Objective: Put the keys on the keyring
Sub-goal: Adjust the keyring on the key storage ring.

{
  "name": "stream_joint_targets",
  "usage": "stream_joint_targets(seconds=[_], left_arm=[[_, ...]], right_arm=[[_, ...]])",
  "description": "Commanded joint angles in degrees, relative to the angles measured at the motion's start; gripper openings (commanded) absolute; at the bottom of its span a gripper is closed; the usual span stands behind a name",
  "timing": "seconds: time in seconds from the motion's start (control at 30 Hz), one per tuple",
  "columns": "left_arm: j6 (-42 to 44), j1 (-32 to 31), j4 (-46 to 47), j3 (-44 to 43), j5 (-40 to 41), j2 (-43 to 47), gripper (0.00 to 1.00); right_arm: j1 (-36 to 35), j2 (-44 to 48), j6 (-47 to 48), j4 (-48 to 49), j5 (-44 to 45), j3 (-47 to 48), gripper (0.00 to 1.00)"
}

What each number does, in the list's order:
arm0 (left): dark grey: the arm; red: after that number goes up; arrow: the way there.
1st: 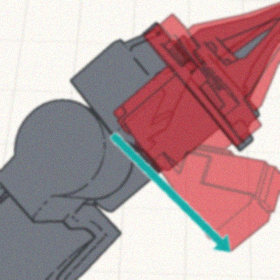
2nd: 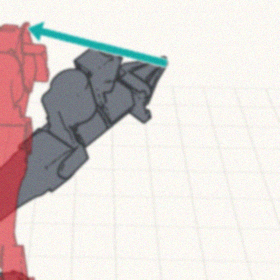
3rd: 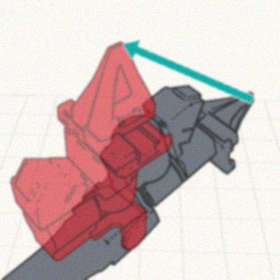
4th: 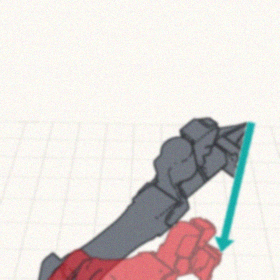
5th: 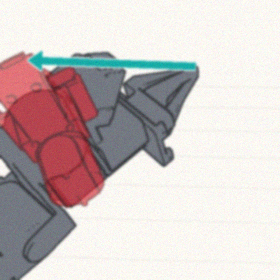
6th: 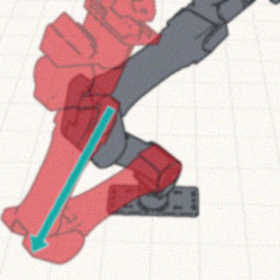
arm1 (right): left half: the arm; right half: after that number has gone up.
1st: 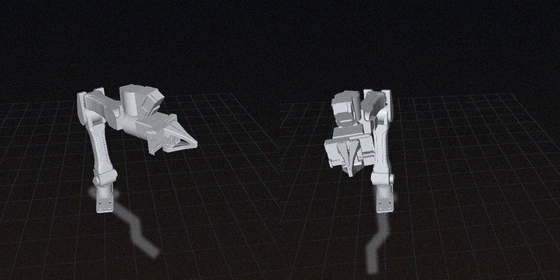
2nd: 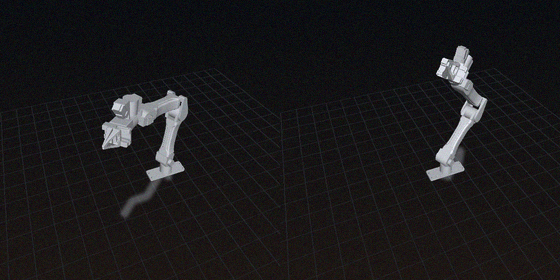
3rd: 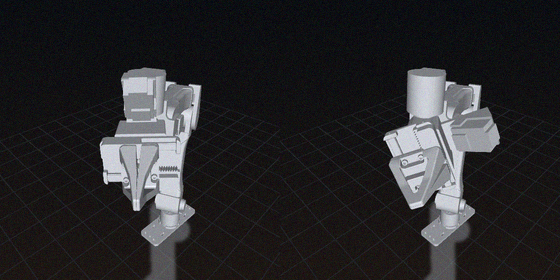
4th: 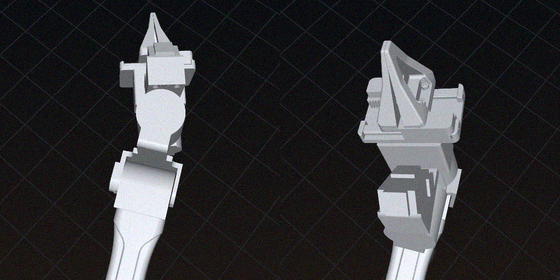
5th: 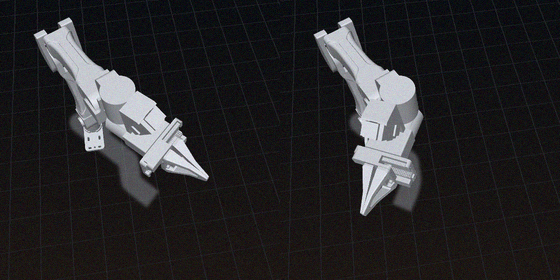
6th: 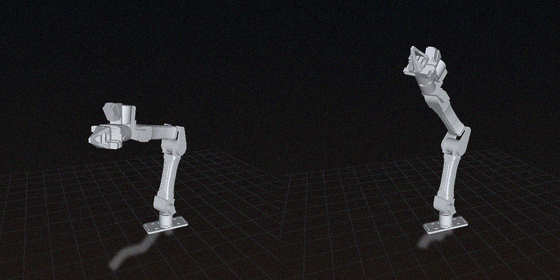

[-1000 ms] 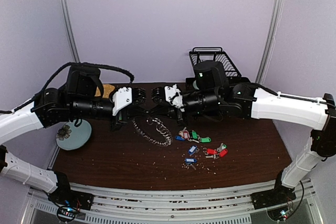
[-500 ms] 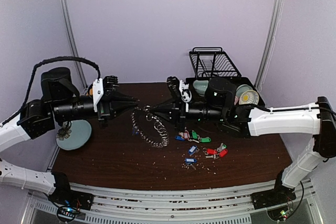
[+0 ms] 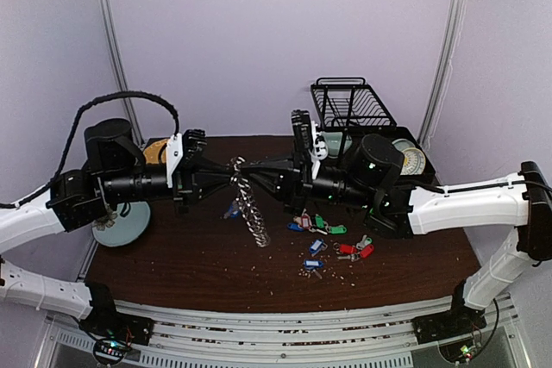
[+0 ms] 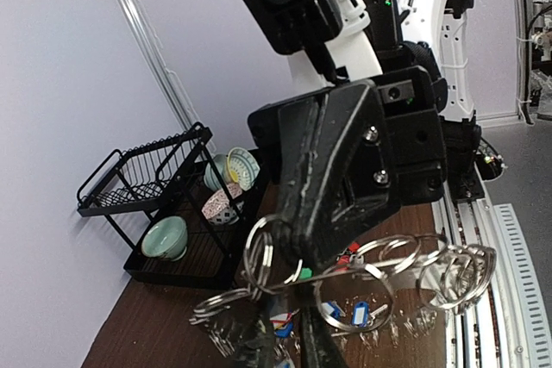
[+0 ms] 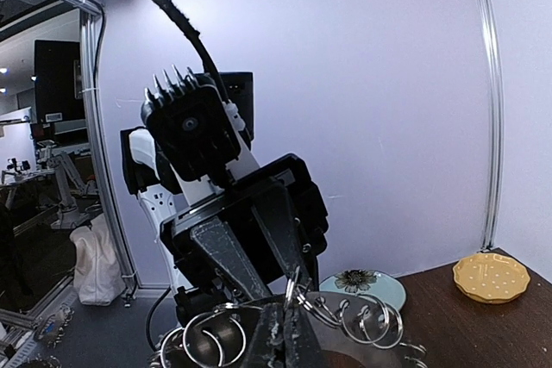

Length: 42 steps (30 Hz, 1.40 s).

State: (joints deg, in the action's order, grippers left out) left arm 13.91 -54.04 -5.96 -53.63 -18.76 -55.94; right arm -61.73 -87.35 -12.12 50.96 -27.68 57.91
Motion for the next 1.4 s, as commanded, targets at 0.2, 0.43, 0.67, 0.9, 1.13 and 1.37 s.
stream_joint_targets(seconds=[0.2,0.43,0.67,0.9,1.13,1.37], left_arm=[[-4.99,0.28,11.22,1.38,-5.26,1.16,0.16],[-9.0,3.1,8.52,-0.32,-9.05,1.91,0.15],[-8.45,3.28,4.42,-3.05,-11.05,-1.17,0.14],[-7.39,3.24,4.22,-4.26,-11.97,-3.19,0.12],[-4.95,3.24,2.73,-4.36,-9.47,-3.04,0.19],[-1.24,3.28,-0.89,-5.35,-4.27,-0.61,0.21]], right_arm=[[-0.63,0.69,-0.04,7.21,0.6,-1.15,0.0],[-0.66,1.39,3.5,5.71,1.05,-1.53,0.0],[-0.61,1.61,4.6,5.0,0.99,-1.48,0.0],[-0.58,1.07,5.56,4.44,0.25,-1.06,0.0],[-0.6,1.23,8.49,1.64,-0.33,-0.67,0.0],[-0.49,2.35,10.88,-0.67,-1.29,-0.54,0.0]])
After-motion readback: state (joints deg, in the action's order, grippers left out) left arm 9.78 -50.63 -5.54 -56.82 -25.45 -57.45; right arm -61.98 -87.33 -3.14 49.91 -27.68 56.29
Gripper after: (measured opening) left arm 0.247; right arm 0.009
